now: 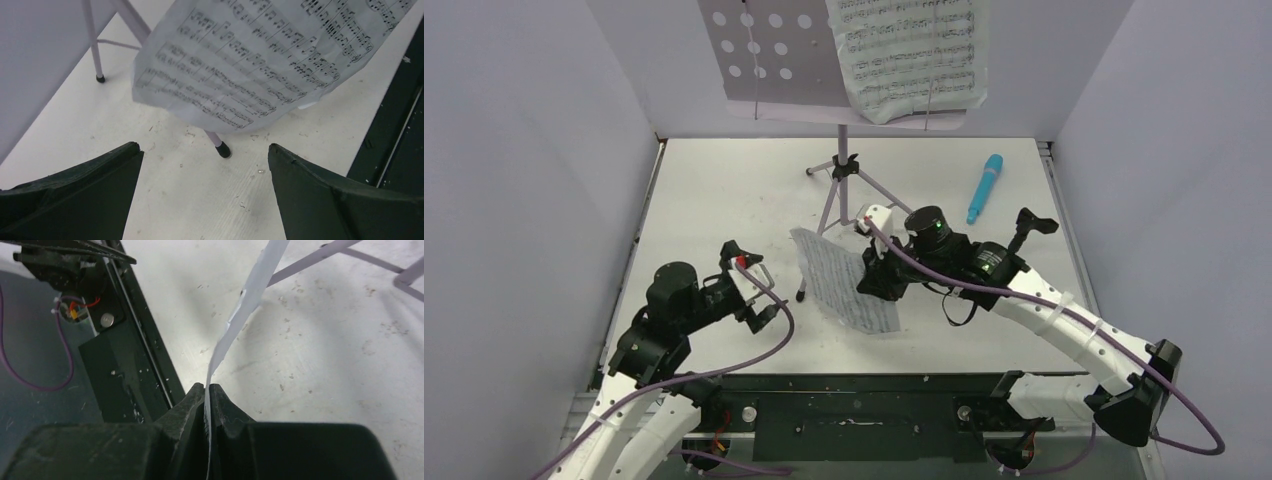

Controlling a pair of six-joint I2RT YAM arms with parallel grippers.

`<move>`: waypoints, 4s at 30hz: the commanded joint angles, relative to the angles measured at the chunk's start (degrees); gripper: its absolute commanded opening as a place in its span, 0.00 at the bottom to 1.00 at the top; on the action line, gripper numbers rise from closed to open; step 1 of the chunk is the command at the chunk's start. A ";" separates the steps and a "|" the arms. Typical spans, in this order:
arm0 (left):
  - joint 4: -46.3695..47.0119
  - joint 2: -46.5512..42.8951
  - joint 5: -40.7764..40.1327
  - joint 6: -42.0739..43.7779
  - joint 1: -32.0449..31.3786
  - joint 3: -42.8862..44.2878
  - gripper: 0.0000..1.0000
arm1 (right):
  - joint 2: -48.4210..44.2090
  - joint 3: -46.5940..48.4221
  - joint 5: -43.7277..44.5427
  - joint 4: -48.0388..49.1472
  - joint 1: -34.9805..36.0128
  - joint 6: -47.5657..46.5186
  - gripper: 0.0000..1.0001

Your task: Set up the instrument practice props

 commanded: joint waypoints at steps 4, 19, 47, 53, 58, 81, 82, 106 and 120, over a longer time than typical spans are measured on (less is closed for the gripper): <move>-3.42 0.87 18.13 13.73 0.19 4.84 0.97 | 4.76 5.99 5.98 -5.64 9.64 -2.24 0.05; -3.30 8.26 39.66 9.82 -0.22 7.23 0.86 | 7.50 10.24 11.66 -7.73 16.29 -2.20 0.05; 5.63 10.28 37.35 2.56 -1.31 0.56 0.00 | 6.71 12.20 13.57 -4.75 16.05 1.59 0.24; 17.29 7.52 33.86 -10.47 -1.26 -3.63 0.00 | 2.21 6.75 7.48 0.87 5.92 6.13 0.46; 36.09 5.85 31.08 -27.17 -1.20 -10.15 0.00 | -3.49 -0.22 -4.12 8.18 -6.95 10.07 0.73; 89.23 7.12 8.08 -69.20 -0.65 -17.24 0.00 | -14.67 -20.31 -25.70 46.21 -24.19 37.15 0.90; 90.21 7.14 7.69 -70.06 -0.61 -17.12 0.00 | -14.63 -20.49 -26.31 47.74 -23.84 37.81 0.90; 93.40 7.49 5.40 -74.90 -0.54 -17.95 0.00 | -5.61 -18.03 -22.20 61.13 -8.25 41.31 0.61; 90.32 7.14 5.76 -74.74 -0.51 -18.17 0.00 | -5.77 -14.24 -20.88 52.78 -7.60 34.82 0.11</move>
